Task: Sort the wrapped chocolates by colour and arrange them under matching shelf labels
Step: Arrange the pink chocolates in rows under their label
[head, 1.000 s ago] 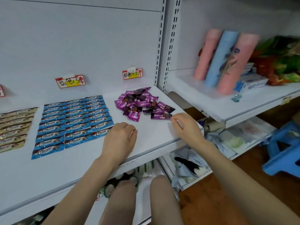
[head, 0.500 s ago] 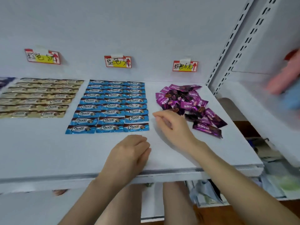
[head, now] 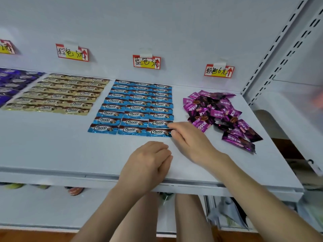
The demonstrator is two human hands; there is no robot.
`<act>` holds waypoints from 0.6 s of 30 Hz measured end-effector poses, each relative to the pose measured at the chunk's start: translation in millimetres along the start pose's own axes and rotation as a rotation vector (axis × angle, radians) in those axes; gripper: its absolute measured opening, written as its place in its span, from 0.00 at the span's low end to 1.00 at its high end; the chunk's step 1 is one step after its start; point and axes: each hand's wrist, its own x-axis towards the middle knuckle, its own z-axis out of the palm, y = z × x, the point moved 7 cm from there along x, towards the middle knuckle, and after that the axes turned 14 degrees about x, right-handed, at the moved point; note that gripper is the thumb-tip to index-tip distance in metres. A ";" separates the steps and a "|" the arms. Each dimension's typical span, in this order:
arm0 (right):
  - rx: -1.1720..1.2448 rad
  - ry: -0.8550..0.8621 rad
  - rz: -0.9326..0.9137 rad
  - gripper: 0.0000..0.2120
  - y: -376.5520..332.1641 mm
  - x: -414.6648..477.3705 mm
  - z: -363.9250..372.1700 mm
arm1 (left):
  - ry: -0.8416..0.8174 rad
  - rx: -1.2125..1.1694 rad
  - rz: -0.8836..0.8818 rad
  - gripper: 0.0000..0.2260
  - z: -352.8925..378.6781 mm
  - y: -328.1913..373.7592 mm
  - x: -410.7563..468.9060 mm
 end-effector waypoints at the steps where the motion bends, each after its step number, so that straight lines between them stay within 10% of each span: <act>1: -0.002 -0.004 0.000 0.16 1.2 0.0 0.4 | 0.003 -0.001 -0.001 0.01 -0.2 0.1 0.0; 18: 0.067 0.035 -0.008 0.16 -10.7 -7.6 -8.4 | 0.008 0.013 -0.070 0.04 -5.7 -4.1 -1.4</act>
